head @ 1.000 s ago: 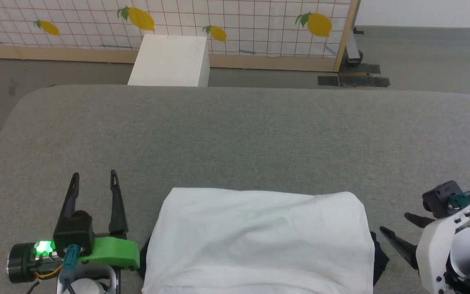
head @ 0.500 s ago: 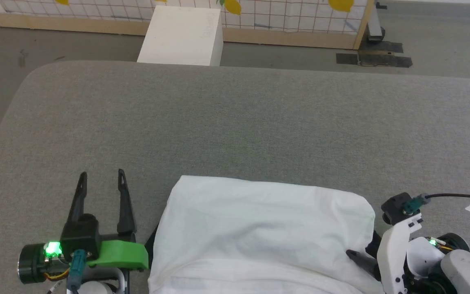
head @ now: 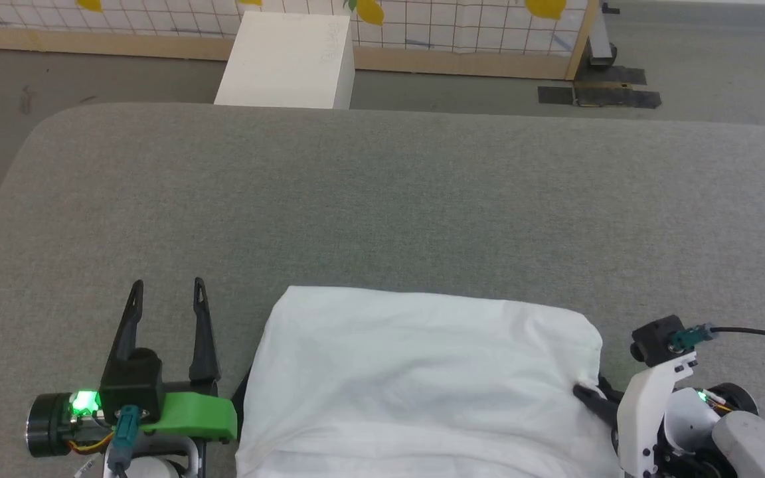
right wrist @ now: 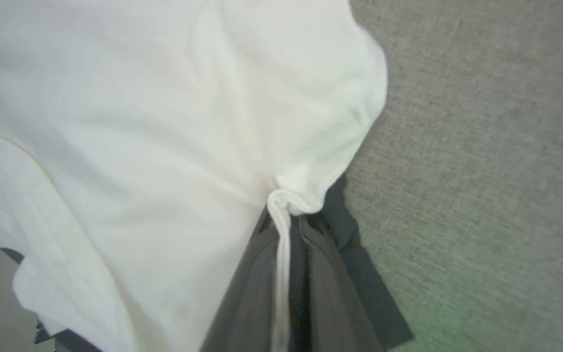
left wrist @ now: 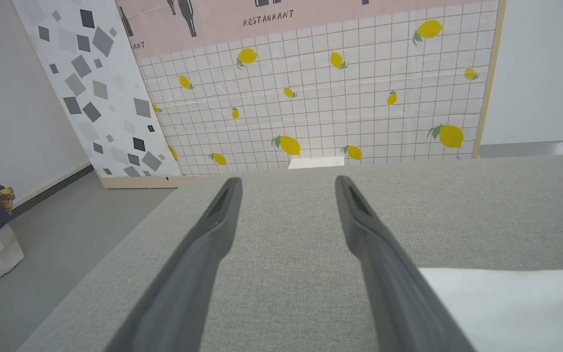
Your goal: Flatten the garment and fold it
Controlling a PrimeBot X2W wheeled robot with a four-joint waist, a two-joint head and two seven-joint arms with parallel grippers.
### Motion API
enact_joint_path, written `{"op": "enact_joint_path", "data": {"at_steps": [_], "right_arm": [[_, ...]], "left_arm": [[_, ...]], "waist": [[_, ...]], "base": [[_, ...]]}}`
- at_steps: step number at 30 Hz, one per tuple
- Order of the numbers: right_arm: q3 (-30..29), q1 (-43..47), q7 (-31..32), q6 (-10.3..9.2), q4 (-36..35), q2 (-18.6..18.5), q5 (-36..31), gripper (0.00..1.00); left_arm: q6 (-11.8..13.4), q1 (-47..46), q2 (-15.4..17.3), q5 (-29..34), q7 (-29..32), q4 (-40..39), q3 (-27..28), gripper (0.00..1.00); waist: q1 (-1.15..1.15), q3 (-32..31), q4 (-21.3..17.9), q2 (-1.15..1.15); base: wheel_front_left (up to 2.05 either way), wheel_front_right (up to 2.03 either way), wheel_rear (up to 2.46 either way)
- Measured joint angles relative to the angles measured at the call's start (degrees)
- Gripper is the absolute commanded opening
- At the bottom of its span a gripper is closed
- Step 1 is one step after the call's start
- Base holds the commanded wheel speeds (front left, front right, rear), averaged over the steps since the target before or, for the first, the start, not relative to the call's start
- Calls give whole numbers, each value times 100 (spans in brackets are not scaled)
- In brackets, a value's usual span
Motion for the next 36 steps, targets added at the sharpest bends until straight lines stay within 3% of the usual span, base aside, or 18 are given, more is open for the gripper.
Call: {"op": "enact_joint_path", "data": {"at_steps": [3,8,19,29,36], "right_arm": [[-60,-3,-140,-1,-124,-140,109,0],[-290,15,-172,-2,-522,-746,187,0],[-1166,579,286,-2,-994,-1789,241,0],[-1071,887,828,-4,-2909,-1748,105,0],[-220,378,1293,-4,-3601,-1287,-219,0]], "left_arm": [[0,2,-26,153,0,8,41,100],[2,7,-69,247,0,27,76,100],[-54,122,-63,293,0,15,42,100],[-57,151,-67,293,0,-14,-26,100],[-59,142,-121,293,0,-23,-93,100]], "waist": [[0,-36,-46,0],[0,-99,-140,0],[0,-206,-314,0],[0,-253,-301,0],[0,-118,-189,0]], "base": [[0,0,0],[0,0,0],[0,0,0],[0,0,0],[0,0,0]]}}
